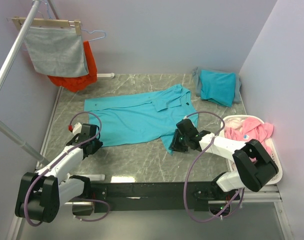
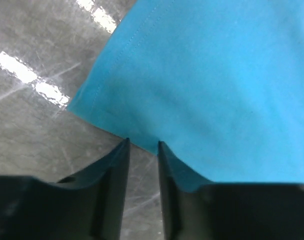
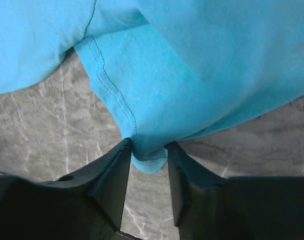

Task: Fold and stack the t-shirts
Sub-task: Fold the tshirt

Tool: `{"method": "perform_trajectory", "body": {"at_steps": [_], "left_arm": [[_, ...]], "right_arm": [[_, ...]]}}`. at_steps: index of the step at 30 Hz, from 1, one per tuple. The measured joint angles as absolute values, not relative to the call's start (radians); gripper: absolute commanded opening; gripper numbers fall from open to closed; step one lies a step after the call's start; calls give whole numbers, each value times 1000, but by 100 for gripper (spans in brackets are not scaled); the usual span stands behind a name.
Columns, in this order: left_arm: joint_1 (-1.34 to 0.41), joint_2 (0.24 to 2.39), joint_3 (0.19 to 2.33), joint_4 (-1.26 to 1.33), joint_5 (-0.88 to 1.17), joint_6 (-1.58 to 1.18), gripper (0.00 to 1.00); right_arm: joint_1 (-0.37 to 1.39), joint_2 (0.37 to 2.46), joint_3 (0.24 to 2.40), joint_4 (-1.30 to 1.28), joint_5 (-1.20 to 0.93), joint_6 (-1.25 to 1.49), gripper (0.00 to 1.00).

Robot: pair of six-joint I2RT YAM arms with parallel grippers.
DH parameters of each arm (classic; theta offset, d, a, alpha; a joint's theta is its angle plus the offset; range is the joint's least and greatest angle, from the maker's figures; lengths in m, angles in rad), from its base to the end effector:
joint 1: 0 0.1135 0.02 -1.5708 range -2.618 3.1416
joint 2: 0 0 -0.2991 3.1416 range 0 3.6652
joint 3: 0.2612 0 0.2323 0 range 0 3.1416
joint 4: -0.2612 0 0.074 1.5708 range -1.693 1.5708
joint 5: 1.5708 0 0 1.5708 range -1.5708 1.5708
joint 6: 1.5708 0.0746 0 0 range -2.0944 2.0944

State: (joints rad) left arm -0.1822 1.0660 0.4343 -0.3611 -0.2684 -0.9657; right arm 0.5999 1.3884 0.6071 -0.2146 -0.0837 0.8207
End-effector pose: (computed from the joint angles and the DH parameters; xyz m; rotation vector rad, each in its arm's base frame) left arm 0.1724 -0.0116 0.1690 -1.0527 2.2841 -0.1208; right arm 0.2012 0.1452 0.1677 0.2638 2.6821 0.6050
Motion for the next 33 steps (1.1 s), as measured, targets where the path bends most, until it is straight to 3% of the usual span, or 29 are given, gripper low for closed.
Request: {"method": "perform_trajectory", "body": {"at_steps": [2, 3, 9, 16, 17, 18, 19, 20, 21, 22, 23, 24, 31, 33], "left_arm": [[-182, 1072, 434, -363, -273, -971, 9], [-182, 1073, 434, -364, -276, -964, 1], [-182, 1074, 446, -388, -282, -958, 1], [-182, 1068, 485, -413, -282, -954, 1], [-182, 1068, 489, -416, -282, -952, 1], [-182, 1068, 490, -417, -281, -950, 2], [-182, 1068, 491, -419, -279, -947, 10], [-182, 1068, 493, -426, -276, -945, 33], [-182, 1068, 495, -431, -274, -940, 37], [-182, 1068, 497, -436, -273, -938, 41], [-182, 1068, 499, -440, -270, -936, 59], [-182, 1068, 501, -440, -267, -933, 67], [-182, 1077, 506, -450, -267, -934, 62], [-182, 1093, 506, -449, -273, -940, 56]], "right_arm": [[600, 1399, 611, -210, -70, 817, 0], [600, 1404, 610, -216, -62, 817, 0], [604, 1323, 599, -321, 6, 812, 0], [605, 1000, 597, -598, 115, 811, 0], [605, 986, 597, -622, 116, 812, 2], [606, 982, 597, -643, 117, 815, 16], [608, 986, 597, -659, 117, 819, 21], [616, 1000, 597, -690, 128, 827, 35], [622, 1009, 597, -711, 135, 840, 60], [628, 1017, 597, -741, 150, 849, 65], [632, 1018, 597, -761, 162, 865, 68], [633, 1016, 599, -781, 178, 869, 72], [635, 1013, 661, -810, 257, 885, 73], [635, 1020, 665, -799, 260, 881, 73]]}}
